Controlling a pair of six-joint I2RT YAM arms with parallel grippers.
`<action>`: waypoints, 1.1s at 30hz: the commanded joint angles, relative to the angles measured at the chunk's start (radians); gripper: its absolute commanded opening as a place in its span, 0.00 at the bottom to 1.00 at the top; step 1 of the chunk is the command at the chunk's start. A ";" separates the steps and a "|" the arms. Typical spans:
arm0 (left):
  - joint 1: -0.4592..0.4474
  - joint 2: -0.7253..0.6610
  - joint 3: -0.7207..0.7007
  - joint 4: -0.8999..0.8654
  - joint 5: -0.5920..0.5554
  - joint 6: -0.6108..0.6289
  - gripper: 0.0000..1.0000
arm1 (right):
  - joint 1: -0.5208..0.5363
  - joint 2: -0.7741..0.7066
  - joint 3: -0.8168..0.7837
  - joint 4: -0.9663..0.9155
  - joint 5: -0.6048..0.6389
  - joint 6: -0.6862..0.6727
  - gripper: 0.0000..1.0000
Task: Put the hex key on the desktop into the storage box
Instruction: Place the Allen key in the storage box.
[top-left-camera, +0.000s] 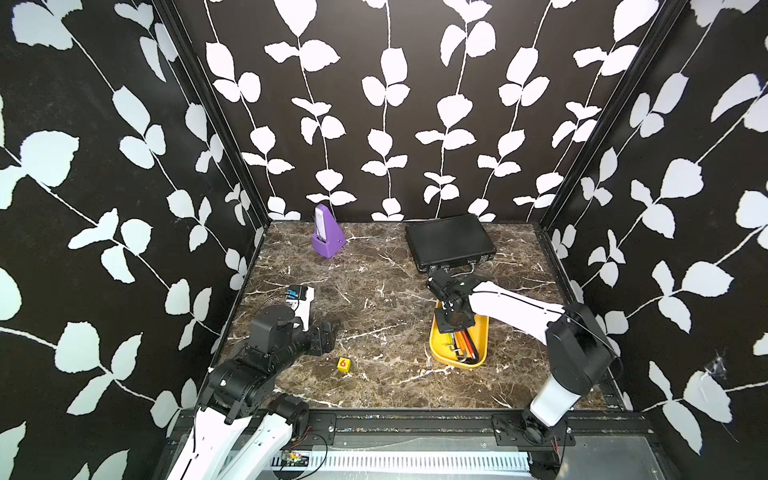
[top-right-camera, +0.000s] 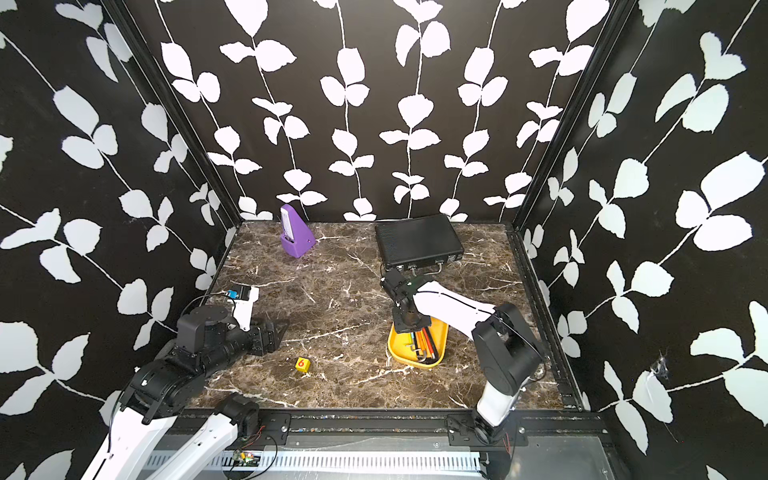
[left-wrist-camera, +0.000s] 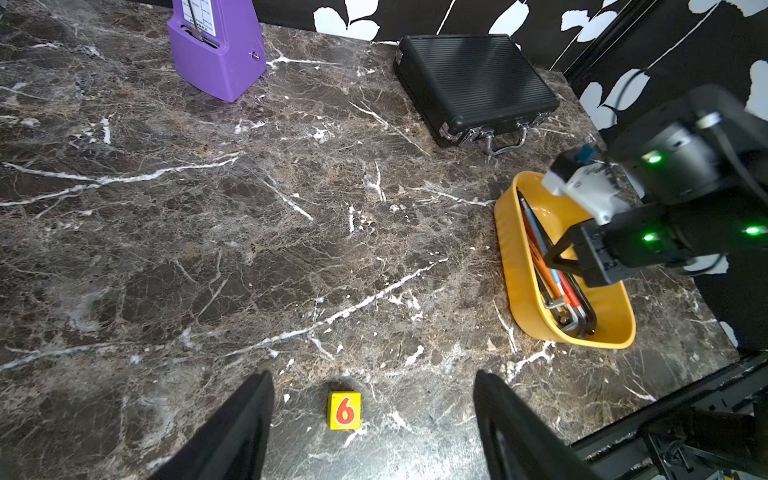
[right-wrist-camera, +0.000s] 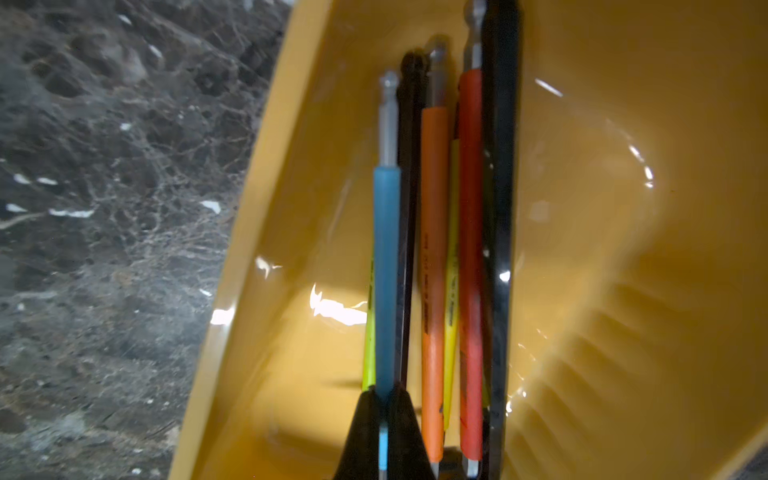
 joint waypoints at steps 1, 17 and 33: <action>-0.004 -0.002 -0.009 -0.003 -0.009 0.000 0.76 | -0.005 0.028 -0.022 0.027 -0.014 0.000 0.00; -0.004 0.008 -0.001 0.000 -0.006 0.001 0.79 | -0.005 0.044 -0.024 0.057 0.008 0.006 0.32; -0.004 0.136 0.057 0.091 -0.287 -0.086 0.99 | -0.033 -0.528 -0.113 0.168 0.698 -0.084 0.99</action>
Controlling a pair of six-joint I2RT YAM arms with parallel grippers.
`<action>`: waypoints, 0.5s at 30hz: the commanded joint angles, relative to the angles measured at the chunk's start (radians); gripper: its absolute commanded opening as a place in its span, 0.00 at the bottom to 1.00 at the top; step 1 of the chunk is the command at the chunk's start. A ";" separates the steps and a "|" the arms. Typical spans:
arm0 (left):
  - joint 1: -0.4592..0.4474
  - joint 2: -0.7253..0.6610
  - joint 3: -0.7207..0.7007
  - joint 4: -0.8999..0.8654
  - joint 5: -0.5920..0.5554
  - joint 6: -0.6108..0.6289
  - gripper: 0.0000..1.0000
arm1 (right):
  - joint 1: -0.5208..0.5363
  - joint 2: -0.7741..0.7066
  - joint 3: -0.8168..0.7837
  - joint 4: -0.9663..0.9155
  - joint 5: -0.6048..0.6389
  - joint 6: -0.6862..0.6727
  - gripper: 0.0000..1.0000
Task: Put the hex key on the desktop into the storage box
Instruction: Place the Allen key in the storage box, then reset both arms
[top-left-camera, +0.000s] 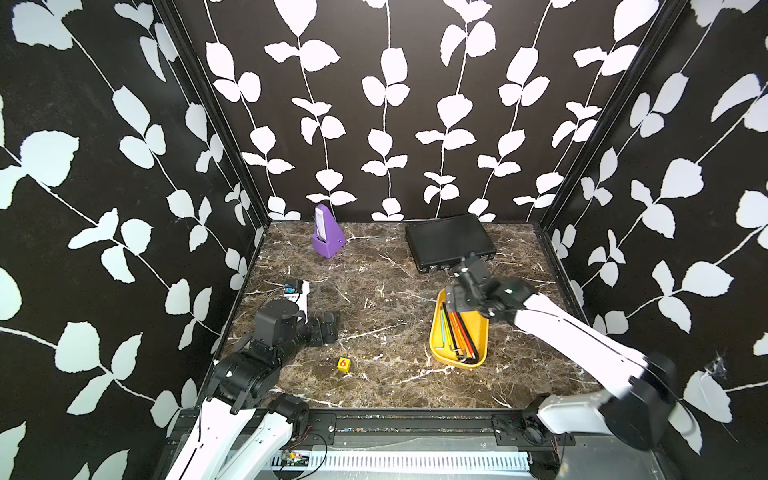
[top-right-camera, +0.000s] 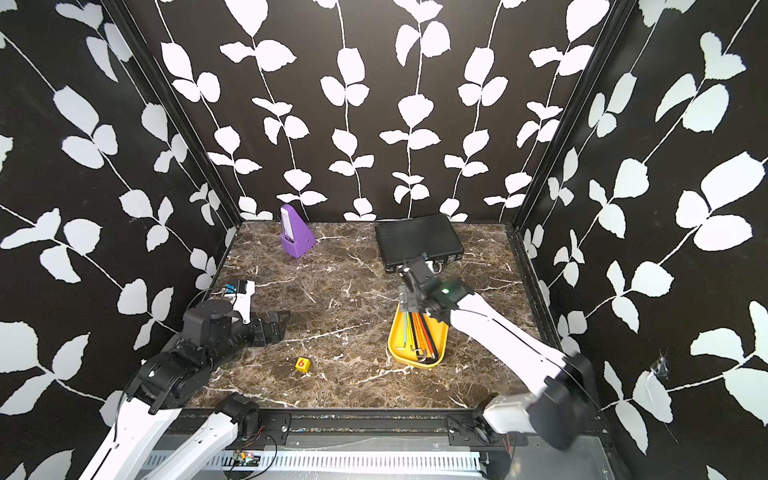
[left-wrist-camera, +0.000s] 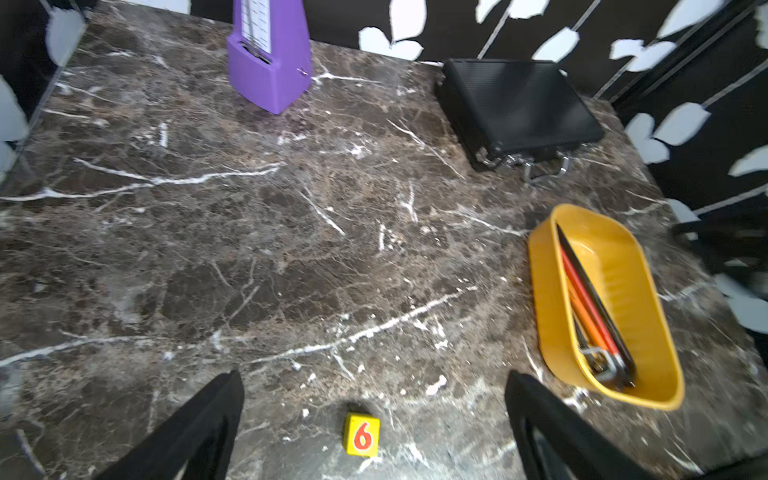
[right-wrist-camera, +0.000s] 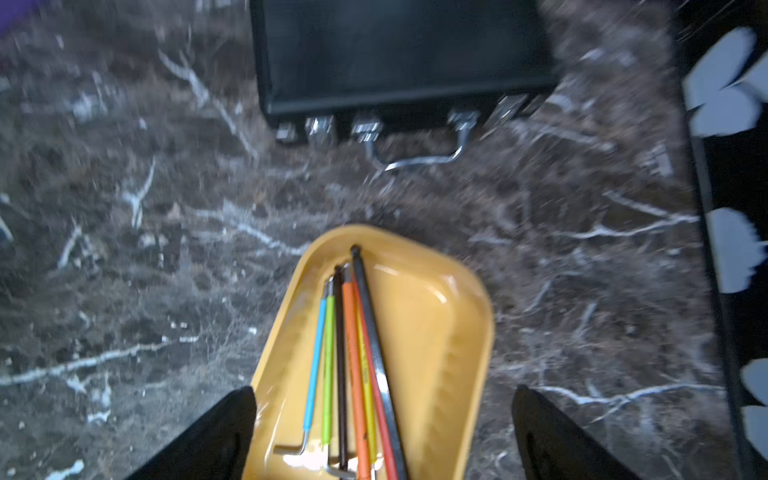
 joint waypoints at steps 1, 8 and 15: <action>-0.004 0.097 0.075 0.006 -0.213 -0.061 0.99 | -0.041 -0.093 -0.097 0.088 0.369 -0.053 0.99; -0.004 0.199 -0.017 0.311 -0.423 0.087 0.99 | -0.292 -0.184 -0.546 0.852 0.321 -0.432 0.99; -0.004 0.277 -0.282 0.838 -0.559 0.423 0.99 | -0.444 0.212 -0.569 1.165 0.158 -0.541 0.99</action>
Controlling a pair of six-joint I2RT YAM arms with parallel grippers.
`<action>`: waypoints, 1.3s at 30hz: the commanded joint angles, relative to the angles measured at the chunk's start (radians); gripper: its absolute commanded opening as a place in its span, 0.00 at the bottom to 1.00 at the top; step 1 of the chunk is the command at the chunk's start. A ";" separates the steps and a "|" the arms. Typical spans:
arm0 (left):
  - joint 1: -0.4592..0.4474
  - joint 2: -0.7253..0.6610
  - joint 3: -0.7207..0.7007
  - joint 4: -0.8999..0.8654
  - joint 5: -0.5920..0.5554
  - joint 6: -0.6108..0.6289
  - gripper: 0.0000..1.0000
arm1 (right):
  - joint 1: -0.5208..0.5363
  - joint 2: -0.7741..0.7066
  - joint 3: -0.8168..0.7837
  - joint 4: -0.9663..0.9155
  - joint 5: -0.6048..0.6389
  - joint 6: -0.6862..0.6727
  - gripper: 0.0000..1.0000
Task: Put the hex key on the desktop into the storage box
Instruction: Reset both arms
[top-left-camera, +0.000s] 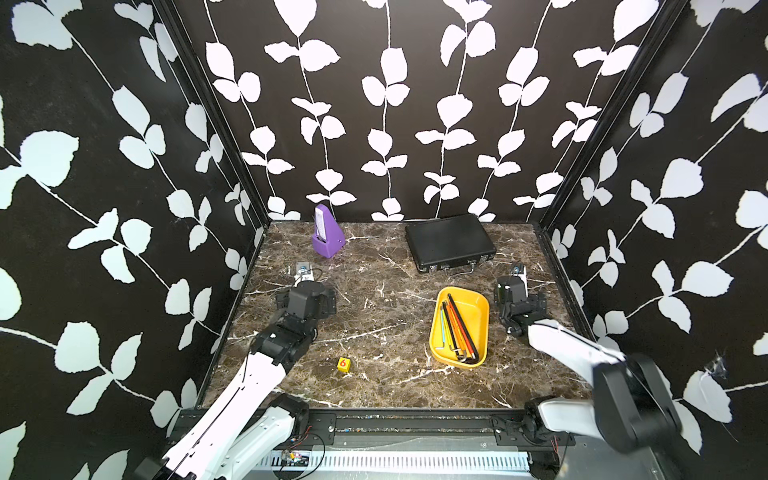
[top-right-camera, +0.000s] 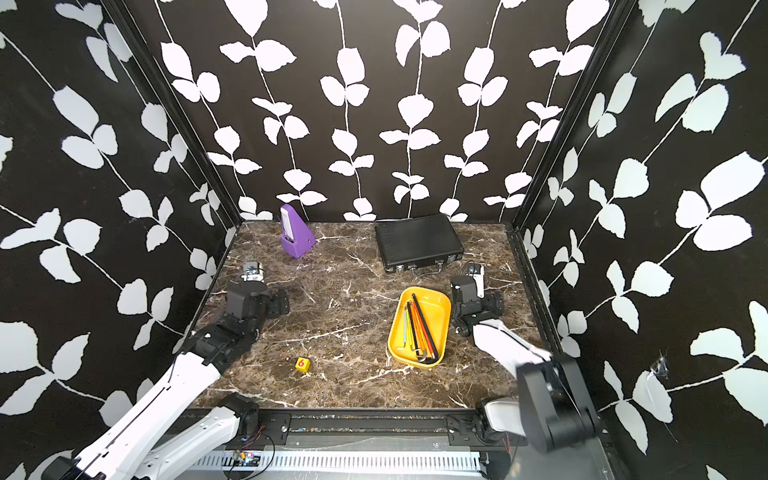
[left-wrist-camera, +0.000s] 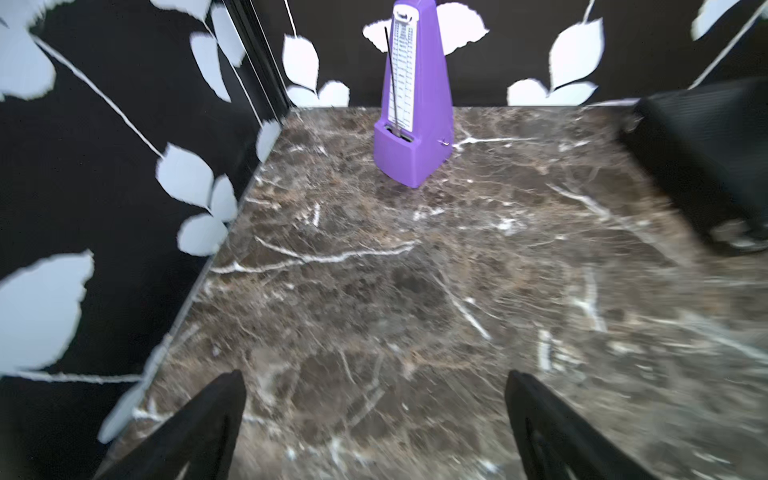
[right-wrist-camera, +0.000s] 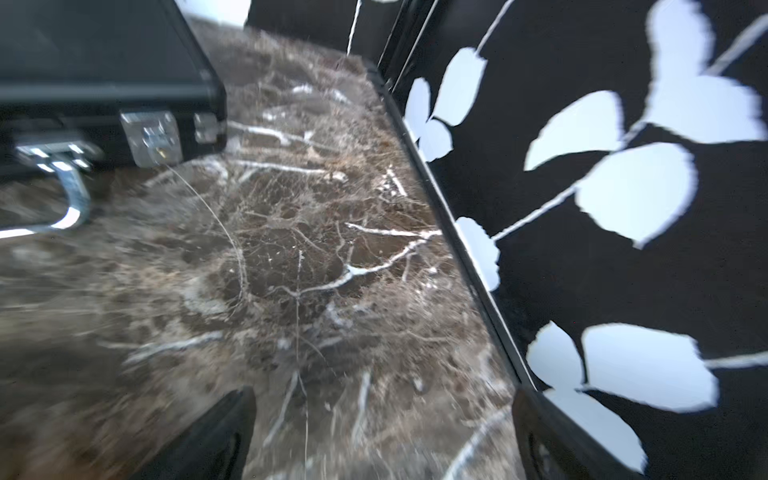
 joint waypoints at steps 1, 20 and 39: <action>-0.003 0.067 -0.106 0.406 -0.092 0.249 0.99 | -0.004 0.096 0.014 0.222 -0.114 -0.108 0.99; 0.017 0.749 -0.240 1.306 -0.084 0.623 0.99 | -0.105 0.084 -0.266 0.775 -0.396 -0.192 0.99; 0.274 0.644 -0.317 1.257 0.215 0.334 0.99 | -0.165 0.137 -0.213 0.711 -0.407 -0.111 0.99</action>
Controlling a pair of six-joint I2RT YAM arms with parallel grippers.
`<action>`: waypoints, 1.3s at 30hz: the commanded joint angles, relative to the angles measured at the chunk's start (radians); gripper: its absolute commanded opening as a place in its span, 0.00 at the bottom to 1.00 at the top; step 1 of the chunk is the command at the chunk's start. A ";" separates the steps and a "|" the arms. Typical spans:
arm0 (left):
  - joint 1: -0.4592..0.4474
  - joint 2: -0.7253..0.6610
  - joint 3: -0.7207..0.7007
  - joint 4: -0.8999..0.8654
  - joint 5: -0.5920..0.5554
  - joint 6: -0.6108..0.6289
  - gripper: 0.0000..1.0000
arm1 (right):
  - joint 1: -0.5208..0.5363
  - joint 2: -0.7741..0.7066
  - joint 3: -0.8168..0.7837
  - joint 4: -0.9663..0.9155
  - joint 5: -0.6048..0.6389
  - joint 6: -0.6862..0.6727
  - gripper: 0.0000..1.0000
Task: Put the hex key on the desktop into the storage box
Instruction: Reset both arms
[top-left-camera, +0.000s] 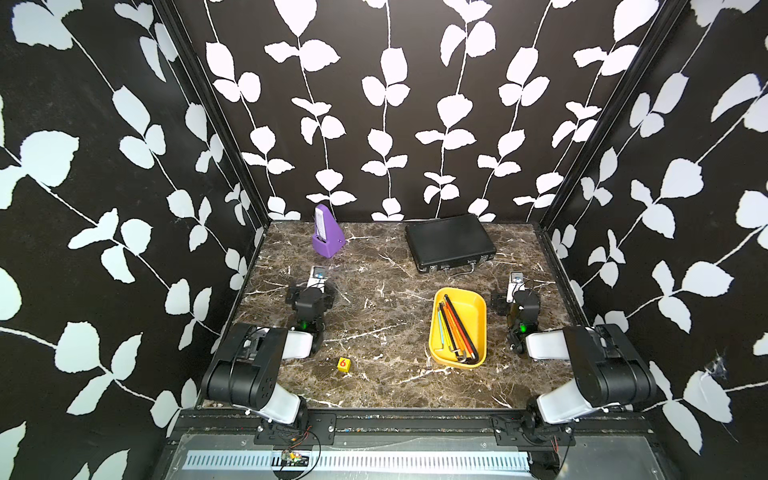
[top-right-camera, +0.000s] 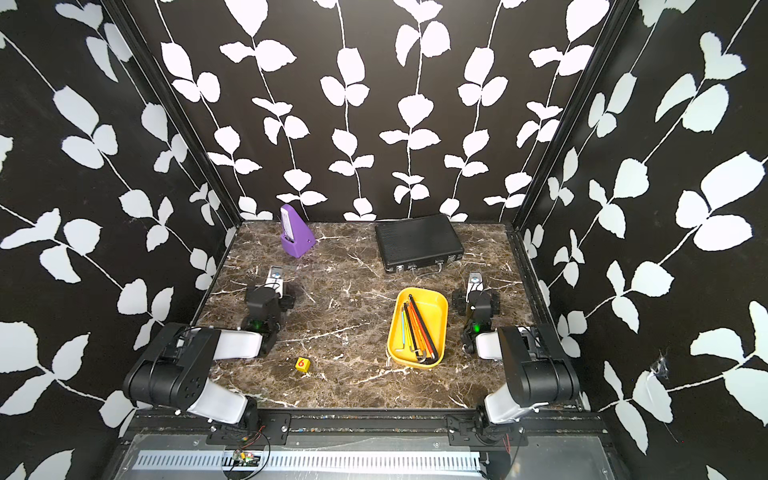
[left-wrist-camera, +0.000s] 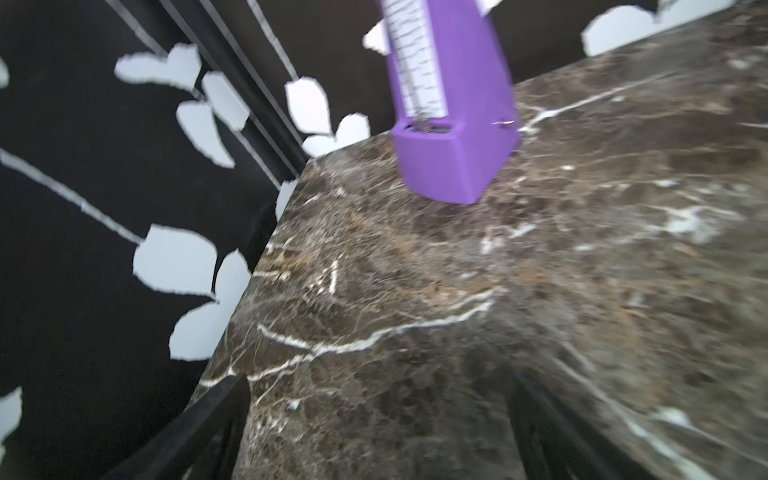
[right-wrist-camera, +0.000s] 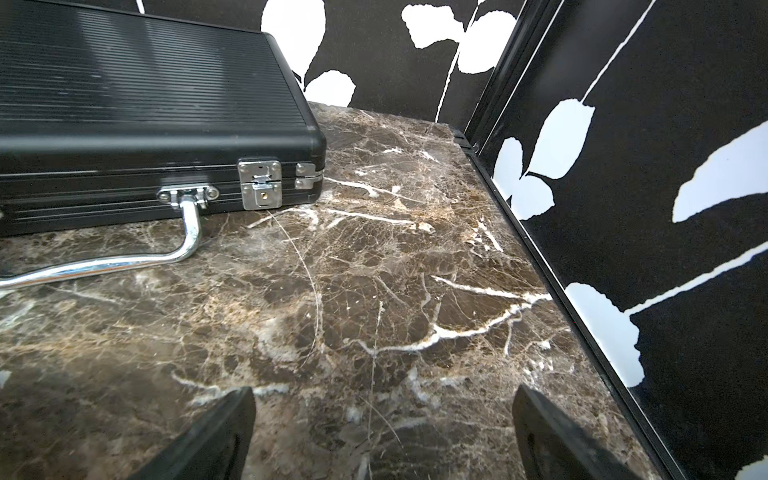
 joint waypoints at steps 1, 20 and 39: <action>0.018 -0.018 -0.011 0.022 0.091 -0.083 0.99 | -0.010 -0.007 0.034 -0.012 -0.007 0.025 0.99; 0.100 0.036 0.030 -0.022 0.185 -0.157 0.99 | -0.021 -0.008 0.041 -0.025 -0.017 0.035 0.99; 0.101 0.037 0.028 -0.017 0.185 -0.155 0.99 | -0.025 -0.009 0.042 -0.030 -0.022 0.037 0.99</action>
